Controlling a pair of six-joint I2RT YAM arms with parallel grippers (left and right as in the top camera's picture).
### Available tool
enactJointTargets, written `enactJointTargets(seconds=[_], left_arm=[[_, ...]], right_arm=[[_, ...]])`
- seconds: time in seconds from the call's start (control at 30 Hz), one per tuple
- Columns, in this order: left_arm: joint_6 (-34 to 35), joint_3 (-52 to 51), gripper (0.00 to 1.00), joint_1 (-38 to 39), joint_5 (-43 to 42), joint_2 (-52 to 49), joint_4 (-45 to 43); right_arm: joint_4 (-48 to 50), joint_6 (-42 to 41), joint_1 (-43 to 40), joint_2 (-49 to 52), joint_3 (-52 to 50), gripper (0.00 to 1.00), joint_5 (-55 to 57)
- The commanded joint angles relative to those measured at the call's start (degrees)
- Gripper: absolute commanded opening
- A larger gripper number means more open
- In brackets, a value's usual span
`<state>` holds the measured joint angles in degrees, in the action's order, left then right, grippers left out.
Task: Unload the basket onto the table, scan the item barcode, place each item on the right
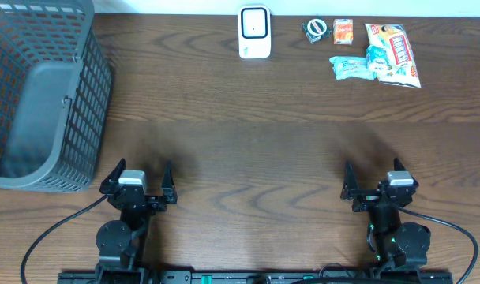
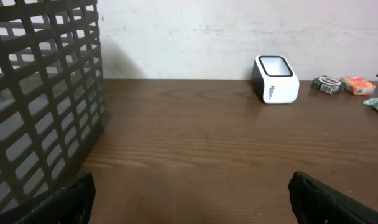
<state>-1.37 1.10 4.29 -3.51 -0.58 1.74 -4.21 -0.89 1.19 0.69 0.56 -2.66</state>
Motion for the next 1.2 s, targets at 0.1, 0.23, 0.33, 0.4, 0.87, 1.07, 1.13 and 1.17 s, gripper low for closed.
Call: enactJointTargets(seconds=[0.1,0.23,0.33,0.4,0.87,1.07,1.13,1.17], left_arm=[[-0.5,-0.9,0.98,0.3,0.1,0.3,2.2],[-0.5,-0.9,0.98,0.3,0.1,0.3,2.2],[-0.5,-0.9,0.98,0.3,0.1,0.3,2.2],[-0.5,-0.9,0.97,0.3,0.1,0.3,2.2],[-0.5,-0.9,0.98,0.3,0.1,0.3,2.2],[-0.5,-0.9,0.97,0.3,0.1,0.3,2.2],[-0.5,-0.9,0.98,0.3,0.1,0.3,2.2],[-0.5,-0.9,0.98,0.3,0.1,0.3,2.2]], right_arm=[[-0.3,0.7,-0.9,-0.4,-0.2,0.99,0.7],[-0.3,0.7,-1.2,-0.4,-0.2,0.99,0.7],[-0.3,0.7,-1.2,-0.4,-0.2,0.99,0.7],[-0.3,0.1,-1.3,-0.4,-0.2,0.99,0.8],[-0.1,0.1,-1.3,-0.4,-0.2,0.99,0.8],[-0.1,0.1,-1.3,-0.4,-0.2,0.99,0.8],[-0.1,0.1,-1.3,-0.4,-0.2,0.99,0.8],[-0.1,0.1,-1.3,-0.4,-0.2,0.99,0.8]])
